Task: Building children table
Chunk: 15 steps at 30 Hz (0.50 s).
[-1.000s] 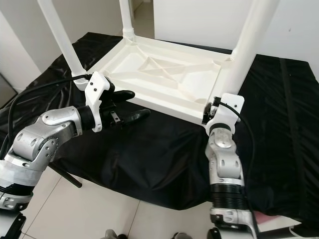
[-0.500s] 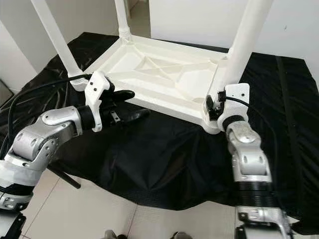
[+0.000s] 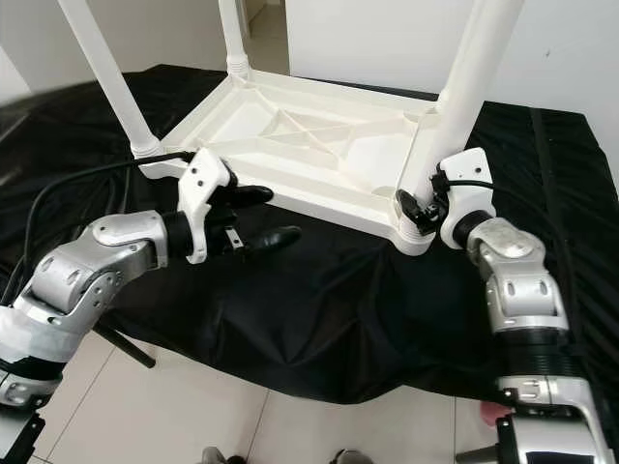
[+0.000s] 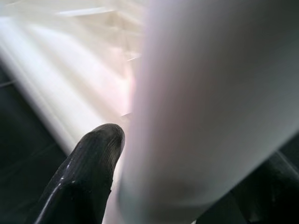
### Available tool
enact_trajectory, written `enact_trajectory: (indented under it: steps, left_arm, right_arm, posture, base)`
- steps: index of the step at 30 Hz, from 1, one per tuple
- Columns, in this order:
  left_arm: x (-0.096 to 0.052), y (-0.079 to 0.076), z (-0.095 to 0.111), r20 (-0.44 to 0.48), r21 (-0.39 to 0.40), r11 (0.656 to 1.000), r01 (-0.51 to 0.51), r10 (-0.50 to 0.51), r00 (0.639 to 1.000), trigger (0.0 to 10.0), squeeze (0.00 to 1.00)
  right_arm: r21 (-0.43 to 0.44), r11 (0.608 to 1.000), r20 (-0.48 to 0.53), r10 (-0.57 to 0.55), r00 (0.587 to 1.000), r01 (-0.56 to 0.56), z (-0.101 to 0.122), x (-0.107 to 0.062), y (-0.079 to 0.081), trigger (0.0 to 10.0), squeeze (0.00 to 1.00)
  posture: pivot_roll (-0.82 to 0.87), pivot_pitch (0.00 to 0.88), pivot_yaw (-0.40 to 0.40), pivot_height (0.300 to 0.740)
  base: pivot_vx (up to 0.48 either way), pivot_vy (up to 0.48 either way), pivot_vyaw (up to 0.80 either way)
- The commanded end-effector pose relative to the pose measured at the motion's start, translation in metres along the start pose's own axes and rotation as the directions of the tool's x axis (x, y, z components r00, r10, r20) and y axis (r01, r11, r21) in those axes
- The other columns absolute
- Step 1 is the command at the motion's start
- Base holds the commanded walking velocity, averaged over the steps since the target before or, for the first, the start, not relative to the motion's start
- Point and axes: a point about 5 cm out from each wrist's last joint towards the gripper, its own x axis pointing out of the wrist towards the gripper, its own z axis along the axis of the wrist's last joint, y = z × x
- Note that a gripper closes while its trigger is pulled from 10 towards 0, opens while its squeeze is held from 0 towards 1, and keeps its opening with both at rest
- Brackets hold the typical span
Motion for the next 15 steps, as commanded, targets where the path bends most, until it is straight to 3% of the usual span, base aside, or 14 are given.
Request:
enact_trajectory:
  steps: [1, 15]
  left_arm:
    - [-0.001, -0.021, 0.005, 0.003, 0.028, 0.943, 0.331, -0.331, 0.944, 10.0, 0.00]
    - [0.001, -0.029, 0.008, -0.003, 0.049, 0.925, 0.376, -0.376, 0.926, 10.0, 0.00]
  right_arm:
    - [-0.002, 0.997, -0.009, 0.071, 0.997, -0.071, -0.002, 0.003, 0.006, 10.0, 0.00]
    - [0.017, 0.990, -0.031, 0.139, 0.990, -0.139, -0.008, 0.004, -0.006, 10.0, 0.00]
  posture:
    - [-0.12, 0.149, 0.091, 0.740]
    - [-0.11, 0.147, 0.091, 0.740]
  base:
    - [0.000, 0.000, 0.00]
    - [0.000, 0.000, 0.00]
